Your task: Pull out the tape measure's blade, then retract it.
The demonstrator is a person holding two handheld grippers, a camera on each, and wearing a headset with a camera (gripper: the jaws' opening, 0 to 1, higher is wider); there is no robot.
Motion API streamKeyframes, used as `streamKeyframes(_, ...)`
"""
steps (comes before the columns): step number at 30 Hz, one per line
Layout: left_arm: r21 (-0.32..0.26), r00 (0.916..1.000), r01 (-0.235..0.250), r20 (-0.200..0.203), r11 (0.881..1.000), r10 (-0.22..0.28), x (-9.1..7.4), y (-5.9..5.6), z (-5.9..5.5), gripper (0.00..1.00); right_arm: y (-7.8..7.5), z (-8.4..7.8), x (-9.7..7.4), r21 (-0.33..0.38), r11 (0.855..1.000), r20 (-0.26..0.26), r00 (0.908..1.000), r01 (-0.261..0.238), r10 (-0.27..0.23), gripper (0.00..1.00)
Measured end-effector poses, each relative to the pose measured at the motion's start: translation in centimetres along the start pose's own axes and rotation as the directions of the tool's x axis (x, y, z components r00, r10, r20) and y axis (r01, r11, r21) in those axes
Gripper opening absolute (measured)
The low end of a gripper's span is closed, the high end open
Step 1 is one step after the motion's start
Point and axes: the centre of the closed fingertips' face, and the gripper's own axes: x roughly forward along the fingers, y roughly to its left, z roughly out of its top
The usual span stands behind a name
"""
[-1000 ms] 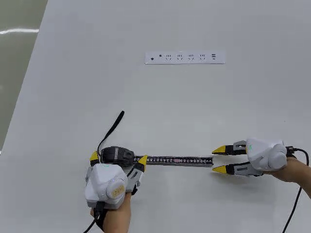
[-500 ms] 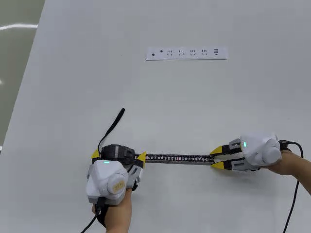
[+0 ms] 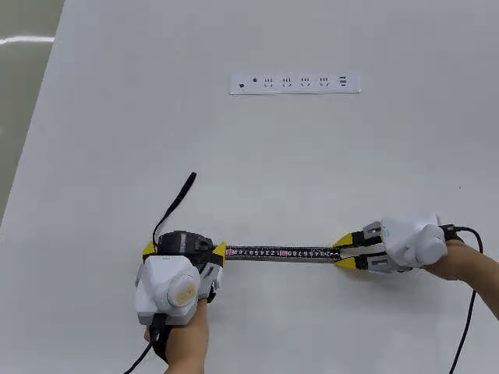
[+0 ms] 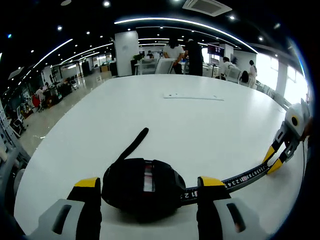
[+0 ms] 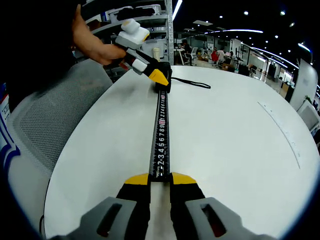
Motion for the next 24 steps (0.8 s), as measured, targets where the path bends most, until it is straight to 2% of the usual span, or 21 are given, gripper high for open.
streamKeyframes(9, -0.036, 0.9996, -0.014, -0.025, 0.999, 0.013, 0.22, 0.93, -0.53, 0.69, -0.01, 0.02, -0.04, -0.006, 1.0, -0.005, 1.0, 0.003, -0.003, 0.12)
streamKeyframes(15, -0.05, 0.9996, 0.007, -0.028, 0.999, -0.008, 0.33, 0.54, -0.68, 0.66, 0.0, 0.02, -0.03, -0.008, 1.0, -0.008, 1.0, 0.004, -0.004, 0.12)
streamKeyframes(19, -0.028, 0.9996, 0.003, -0.029, 1.0, -0.004, 0.32, 0.67, -0.73, 0.65, 0.05, 0.1, -0.04, -0.011, 1.0, -0.011, 0.9999, 0.006, -0.006, 0.12)
streamKeyframes(22, -0.02, 0.9978, 0.003, -0.066, 1.0, -0.005, 0.36, 0.67, -0.82, 0.63, 0.01, 0.06, -0.08, -0.023, 1.0, -0.016, 0.9999, 0.006, -0.007, 0.12)
streamKeyframes(24, -0.02, 0.9972, 0.005, -0.075, 1.0, -0.007, 0.38, 0.72, -0.83, 0.63, 0.02, 0.08, -0.09, -0.025, 1.0, -0.018, 0.9998, 0.007, -0.007, 0.12)
